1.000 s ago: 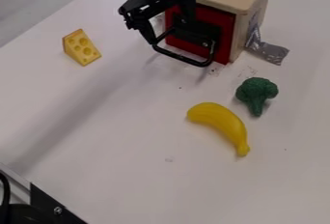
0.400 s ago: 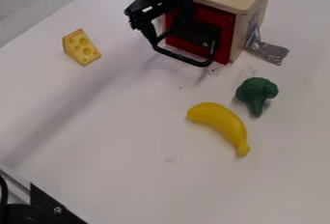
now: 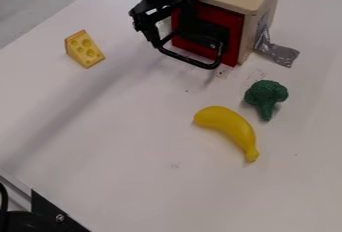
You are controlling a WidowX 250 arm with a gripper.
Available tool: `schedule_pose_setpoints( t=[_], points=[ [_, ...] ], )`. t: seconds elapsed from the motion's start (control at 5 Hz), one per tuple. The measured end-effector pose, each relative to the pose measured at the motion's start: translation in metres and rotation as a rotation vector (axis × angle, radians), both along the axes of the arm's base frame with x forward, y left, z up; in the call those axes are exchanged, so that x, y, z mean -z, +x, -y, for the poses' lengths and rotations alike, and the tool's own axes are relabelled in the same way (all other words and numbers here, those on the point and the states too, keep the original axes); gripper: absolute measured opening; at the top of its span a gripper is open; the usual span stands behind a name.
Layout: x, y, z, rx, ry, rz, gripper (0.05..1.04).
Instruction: Open the drawer
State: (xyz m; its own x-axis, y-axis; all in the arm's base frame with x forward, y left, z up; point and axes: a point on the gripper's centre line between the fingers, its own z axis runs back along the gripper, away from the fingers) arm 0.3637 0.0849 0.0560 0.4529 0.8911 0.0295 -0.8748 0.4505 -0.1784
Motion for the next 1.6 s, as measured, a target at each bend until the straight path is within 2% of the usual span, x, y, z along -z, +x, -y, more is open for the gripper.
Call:
schedule_pose_setpoints(
  t=[0.2, 0.6, 1.0, 1.2, 1.6],
  points=[
    [0.009, -0.002, 0.002, 0.03, 0.003, -0.064, 1.001],
    [0.016, -0.003, 0.002, 0.042, 0.0, -0.145, 1.001],
    [0.03, -0.008, 0.006, 0.042, -0.02, -0.249, 1.001],
    [0.029, -0.008, 0.005, 0.042, -0.022, -0.258, 0.946],
    [0.032, -0.008, 0.006, 0.033, -0.023, -0.249, 0.366]
  ],
)
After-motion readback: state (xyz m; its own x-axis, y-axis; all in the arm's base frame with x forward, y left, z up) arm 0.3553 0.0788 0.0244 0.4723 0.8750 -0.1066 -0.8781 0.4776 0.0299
